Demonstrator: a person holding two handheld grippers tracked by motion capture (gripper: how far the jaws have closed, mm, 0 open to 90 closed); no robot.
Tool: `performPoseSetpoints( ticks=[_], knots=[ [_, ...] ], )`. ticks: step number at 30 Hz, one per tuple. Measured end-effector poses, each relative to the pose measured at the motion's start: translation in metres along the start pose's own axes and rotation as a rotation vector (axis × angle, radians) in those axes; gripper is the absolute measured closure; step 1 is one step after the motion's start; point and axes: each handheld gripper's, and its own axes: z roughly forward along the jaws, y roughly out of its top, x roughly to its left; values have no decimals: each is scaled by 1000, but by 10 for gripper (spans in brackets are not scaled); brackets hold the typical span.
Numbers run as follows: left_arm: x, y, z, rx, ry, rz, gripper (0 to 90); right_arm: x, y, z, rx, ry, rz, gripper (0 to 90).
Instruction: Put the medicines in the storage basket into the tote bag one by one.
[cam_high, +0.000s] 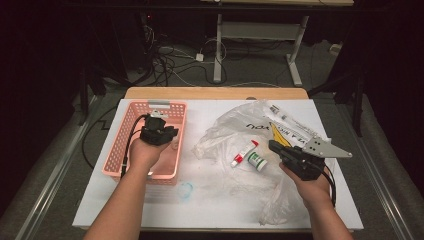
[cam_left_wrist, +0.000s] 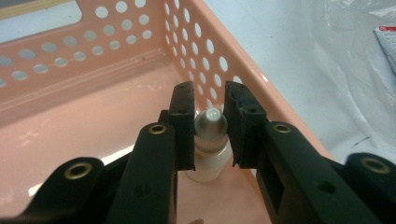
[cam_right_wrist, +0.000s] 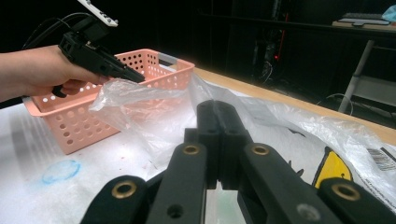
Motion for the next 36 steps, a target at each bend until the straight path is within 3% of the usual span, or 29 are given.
performPoseSetpoints(
  ticks=[9,12,14,18,24,28,32,36],
  knots=[
    [2,1,0,2,-5,-33,718,0,0,0,1,1,1,900],
    [2,2,-3,0,-17,-41,571,0,0,0,-1,0,4,900],
    [2,1,-4,15,0,-34,471,-1,0,0,1,-1,2,900],
    [4,0,-2,70,13,-30,416,0,0,1,4,2,1,900],
    [7,-2,10,156,-12,-33,419,1,-1,2,6,3,2,900],
    [8,-2,16,186,-27,-35,453,0,-1,1,6,2,3,900],
    [6,-2,17,188,-32,-19,563,0,-1,1,6,3,2,900],
    [5,-1,15,179,-10,-14,580,0,-1,1,6,2,3,900]
  ],
)
